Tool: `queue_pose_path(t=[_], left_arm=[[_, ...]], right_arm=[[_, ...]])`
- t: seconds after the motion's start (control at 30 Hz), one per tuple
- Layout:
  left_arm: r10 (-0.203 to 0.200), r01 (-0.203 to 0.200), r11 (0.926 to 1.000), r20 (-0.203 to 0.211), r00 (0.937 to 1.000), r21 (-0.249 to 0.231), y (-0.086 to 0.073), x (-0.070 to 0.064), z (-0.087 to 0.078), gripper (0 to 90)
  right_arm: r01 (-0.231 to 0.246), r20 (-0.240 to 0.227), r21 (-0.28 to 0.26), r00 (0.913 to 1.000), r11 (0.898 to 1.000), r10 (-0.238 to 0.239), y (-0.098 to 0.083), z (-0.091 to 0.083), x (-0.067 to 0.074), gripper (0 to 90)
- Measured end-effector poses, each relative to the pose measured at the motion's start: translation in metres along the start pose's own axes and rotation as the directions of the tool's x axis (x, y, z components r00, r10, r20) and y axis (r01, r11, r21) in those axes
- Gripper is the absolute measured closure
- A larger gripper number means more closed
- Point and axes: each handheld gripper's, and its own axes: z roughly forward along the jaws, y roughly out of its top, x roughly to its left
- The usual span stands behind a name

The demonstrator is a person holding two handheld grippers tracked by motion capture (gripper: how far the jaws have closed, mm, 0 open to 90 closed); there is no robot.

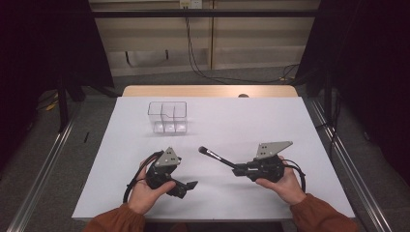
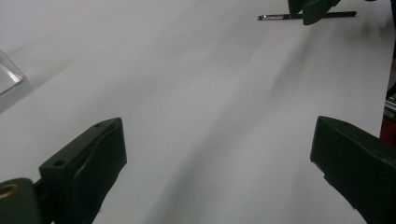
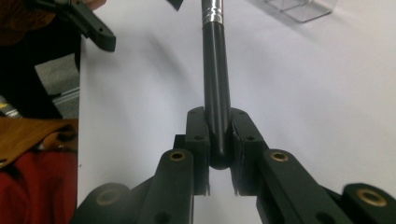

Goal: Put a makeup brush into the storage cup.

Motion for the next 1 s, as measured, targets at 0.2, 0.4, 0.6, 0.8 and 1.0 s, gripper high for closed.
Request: queue_pose_path(t=[0.2, 0.4, 0.6, 0.8, 1.0], left_arm=[[-0.004, 0.004, 0.9998, -0.005, 1.0, -0.017, 0.001, -0.001, 0.0, 3.6], [0.0, 0.0, 0.9983, -0.009, 1.0, -0.059, 0.003, -0.005, -0.001, 3.8], [-0.001, 0.001, 0.9961, -0.004, 1.0, -0.088, 0.008, -0.009, 0.001, 3.7], [0.011, -0.011, 0.9935, -0.008, 0.9999, -0.113, 0.011, -0.011, 0.005, 3.7], [0.014, -0.013, 0.9825, 0.003, 0.9999, -0.186, 0.016, -0.014, 0.011, 3.5]], right_arm=[[0.011, 0.012, -0.068, 0.9999, 0.998, -0.011, 0.003, -0.004, 0.004, 79.9], [0.002, 0.038, -0.132, 0.9993, 0.991, 0.003, 0.006, -0.008, 0.007, 79.9], [-0.005, 0.037, -0.182, 0.9992, 0.983, 0.012, 0.008, -0.009, 0.009, 79.9], [-0.002, 0.024, -0.203, 0.9997, 0.979, 0.007, 0.008, -0.005, 0.011, 79.8], [-0.012, 0.01, -0.216, 0.9998, 0.976, 0.015, 0.008, -0.002, 0.009, 79.8]])
